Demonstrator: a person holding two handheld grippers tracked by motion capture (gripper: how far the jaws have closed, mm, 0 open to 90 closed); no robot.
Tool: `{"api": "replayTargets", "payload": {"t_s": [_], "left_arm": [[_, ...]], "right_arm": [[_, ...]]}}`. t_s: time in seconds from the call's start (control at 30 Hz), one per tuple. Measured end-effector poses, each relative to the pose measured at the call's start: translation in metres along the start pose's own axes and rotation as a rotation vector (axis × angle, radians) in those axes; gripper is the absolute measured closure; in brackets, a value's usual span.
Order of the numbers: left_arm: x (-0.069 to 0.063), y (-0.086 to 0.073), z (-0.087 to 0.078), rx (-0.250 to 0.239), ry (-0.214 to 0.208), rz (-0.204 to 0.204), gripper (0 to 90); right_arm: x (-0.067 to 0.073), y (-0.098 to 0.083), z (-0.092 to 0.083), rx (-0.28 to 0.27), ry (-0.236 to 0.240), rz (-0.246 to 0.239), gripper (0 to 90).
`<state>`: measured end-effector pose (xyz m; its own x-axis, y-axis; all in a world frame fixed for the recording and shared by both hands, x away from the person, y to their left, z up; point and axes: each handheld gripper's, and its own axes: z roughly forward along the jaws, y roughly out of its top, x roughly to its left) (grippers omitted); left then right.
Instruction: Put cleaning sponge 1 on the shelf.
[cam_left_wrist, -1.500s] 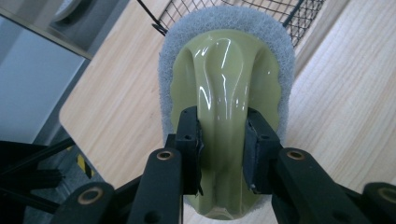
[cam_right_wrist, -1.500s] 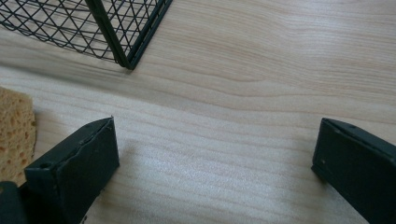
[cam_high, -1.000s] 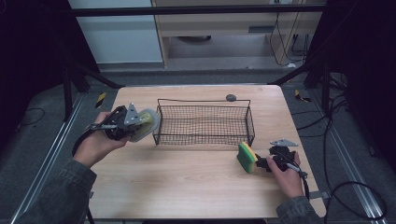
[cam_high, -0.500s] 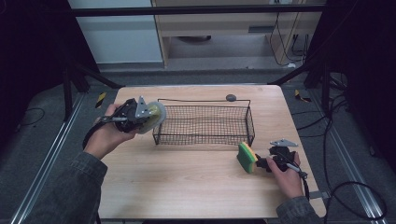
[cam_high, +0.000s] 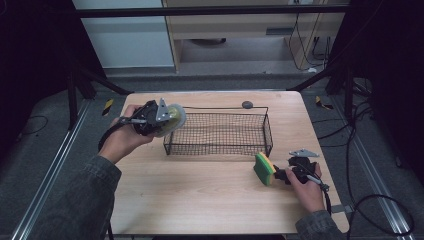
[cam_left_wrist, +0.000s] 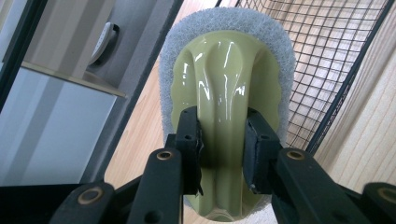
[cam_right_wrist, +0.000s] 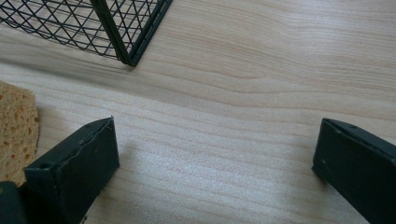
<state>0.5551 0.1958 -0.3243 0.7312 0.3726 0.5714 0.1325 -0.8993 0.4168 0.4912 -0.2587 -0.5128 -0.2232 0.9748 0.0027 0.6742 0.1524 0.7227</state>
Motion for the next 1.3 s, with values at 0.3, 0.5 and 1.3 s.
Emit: {"api": "replayTargets", "payload": {"t_s": [0.3,0.5,1.3], "left_arm": [[-0.004,0.016,0.006,0.002,-0.005,0.047,70.5],[-0.007,0.029,0.015,0.008,-0.017,0.091,70.5],[-0.016,0.044,0.049,0.052,-0.085,0.177,70.5]], "right_arm": [[0.0,0.0,0.0,0.0,0.0,-0.001,0.5],[0.0,0.0,0.0,0.0,0.001,-0.002,0.4],[-0.001,0.001,0.001,-0.002,0.004,-0.009,0.5]]}}
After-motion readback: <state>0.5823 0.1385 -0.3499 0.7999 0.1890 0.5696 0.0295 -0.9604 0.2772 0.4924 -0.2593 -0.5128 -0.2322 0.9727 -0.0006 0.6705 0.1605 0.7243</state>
